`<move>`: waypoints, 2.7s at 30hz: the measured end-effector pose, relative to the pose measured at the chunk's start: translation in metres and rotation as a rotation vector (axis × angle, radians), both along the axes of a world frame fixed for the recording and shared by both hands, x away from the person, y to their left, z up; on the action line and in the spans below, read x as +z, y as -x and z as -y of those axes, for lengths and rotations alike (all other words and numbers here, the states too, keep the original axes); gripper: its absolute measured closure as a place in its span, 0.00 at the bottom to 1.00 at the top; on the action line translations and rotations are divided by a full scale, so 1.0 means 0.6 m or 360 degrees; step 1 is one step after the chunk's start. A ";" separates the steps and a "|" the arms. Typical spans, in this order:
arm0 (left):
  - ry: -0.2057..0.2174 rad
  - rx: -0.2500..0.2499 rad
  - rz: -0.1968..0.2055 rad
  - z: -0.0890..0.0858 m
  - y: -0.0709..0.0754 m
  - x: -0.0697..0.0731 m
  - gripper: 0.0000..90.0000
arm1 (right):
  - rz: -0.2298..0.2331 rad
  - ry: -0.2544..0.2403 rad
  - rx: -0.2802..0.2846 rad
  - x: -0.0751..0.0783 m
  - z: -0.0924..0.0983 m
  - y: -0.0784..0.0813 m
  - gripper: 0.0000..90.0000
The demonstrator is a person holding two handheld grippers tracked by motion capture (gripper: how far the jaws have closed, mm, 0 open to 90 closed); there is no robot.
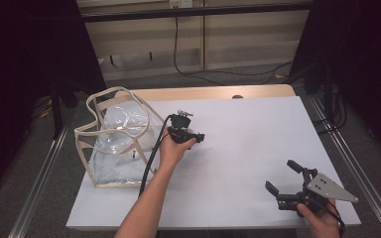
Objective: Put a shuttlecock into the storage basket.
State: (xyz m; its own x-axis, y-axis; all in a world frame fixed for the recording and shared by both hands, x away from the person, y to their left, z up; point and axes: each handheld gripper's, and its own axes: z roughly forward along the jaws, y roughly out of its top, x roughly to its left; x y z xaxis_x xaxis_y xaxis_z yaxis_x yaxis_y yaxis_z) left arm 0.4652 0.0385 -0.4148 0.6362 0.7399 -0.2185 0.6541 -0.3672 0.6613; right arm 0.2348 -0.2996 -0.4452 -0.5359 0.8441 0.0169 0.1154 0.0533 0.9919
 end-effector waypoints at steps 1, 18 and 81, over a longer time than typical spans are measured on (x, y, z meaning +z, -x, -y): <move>-0.0003 0.0001 -0.0003 0.001 0.000 -0.001 0.53 | 0.0000 0.0000 0.0001 0.000 0.000 0.000 0.01; 0.0064 0.0027 -0.0014 0.003 0.000 -0.007 0.98 | -0.0003 -0.0008 0.0003 0.000 0.000 0.001 0.01; 0.0154 -0.0322 -0.0198 -0.016 0.049 0.144 1.00 | 0.0006 -0.0007 0.0007 0.001 -0.002 0.001 0.01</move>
State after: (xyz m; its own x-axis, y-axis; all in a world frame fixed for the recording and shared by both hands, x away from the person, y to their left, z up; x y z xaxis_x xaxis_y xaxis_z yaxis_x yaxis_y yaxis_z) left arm 0.4357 0.0482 -0.3282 0.7331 0.5720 -0.3679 0.6522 -0.4379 0.6188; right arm 0.2343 -0.2987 -0.4445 -0.5397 0.8417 0.0189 0.1116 0.0493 0.9925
